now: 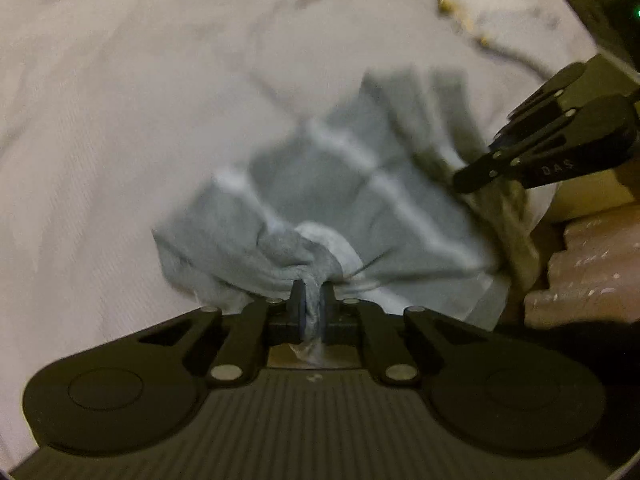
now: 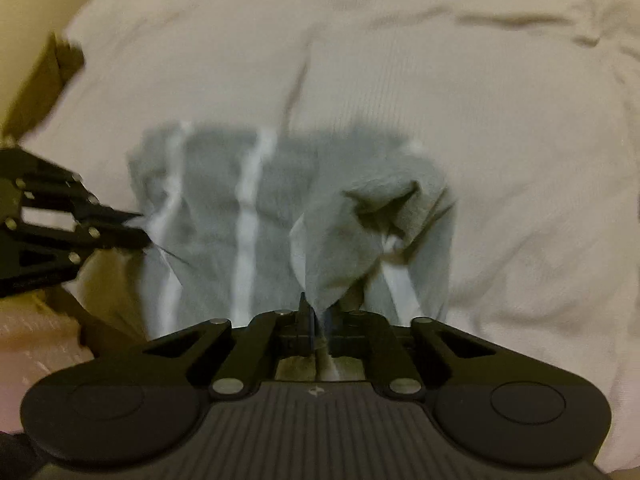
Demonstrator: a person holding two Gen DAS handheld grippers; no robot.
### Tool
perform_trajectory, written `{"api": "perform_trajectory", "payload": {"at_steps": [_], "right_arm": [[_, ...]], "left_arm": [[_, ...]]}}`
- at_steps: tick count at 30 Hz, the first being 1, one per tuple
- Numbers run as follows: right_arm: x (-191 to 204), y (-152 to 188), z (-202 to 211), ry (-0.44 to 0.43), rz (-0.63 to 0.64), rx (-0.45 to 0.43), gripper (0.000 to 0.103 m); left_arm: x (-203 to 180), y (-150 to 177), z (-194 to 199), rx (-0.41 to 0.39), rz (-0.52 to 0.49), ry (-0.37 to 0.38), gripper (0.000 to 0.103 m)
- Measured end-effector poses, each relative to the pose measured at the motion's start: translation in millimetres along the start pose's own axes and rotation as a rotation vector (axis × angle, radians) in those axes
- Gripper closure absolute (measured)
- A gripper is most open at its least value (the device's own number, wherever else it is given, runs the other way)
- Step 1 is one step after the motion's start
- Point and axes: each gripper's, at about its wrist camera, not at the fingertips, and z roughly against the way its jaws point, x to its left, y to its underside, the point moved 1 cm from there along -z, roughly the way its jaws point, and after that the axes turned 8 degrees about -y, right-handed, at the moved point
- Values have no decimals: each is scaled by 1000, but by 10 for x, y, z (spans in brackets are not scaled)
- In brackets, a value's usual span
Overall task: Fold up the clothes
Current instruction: 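Lift the shirt with both tools and shake it out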
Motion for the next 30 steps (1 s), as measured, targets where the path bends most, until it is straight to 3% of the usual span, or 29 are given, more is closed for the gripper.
{"api": "perform_trajectory", "payload": {"at_steps": [4, 7, 11, 13, 16, 20, 23, 25, 29, 30], "right_arm": [[-41, -307, 800, -38, -80, -212, 98], [-282, -617, 1210, -54, -134, -371, 98], [-794, -1001, 1329, -18, -254, -552, 98], [-1028, -1146, 1330, 67, -281, -586, 84], [-1205, -1140, 1288, 184, -260, -555, 71], [-1149, -995, 1000, 213, -155, -442, 61], [-914, -912, 524, 184, 68, -296, 52], [-747, -859, 190, 161, 223, -194, 31], [-491, -785, -450, 211, 571, -29, 30], [-536, -829, -532, 212, 582, -12, 36]], "left_arm": [[239, -418, 523, -157, 29, 6, 101], [414, -891, 704, -250, 51, -11, 101], [622, -1424, 688, -328, 76, -77, 99], [714, -1514, 693, -344, 106, -106, 98], [827, -1367, 670, -308, 158, -133, 89], [793, -1007, 413, -181, 209, -135, 86], [611, -801, 137, -93, 224, -96, 80], [437, -703, -67, -44, 222, -67, 73], [175, -580, -350, 16, 189, -30, 67], [108, -586, -391, 18, 177, -23, 66]]}}
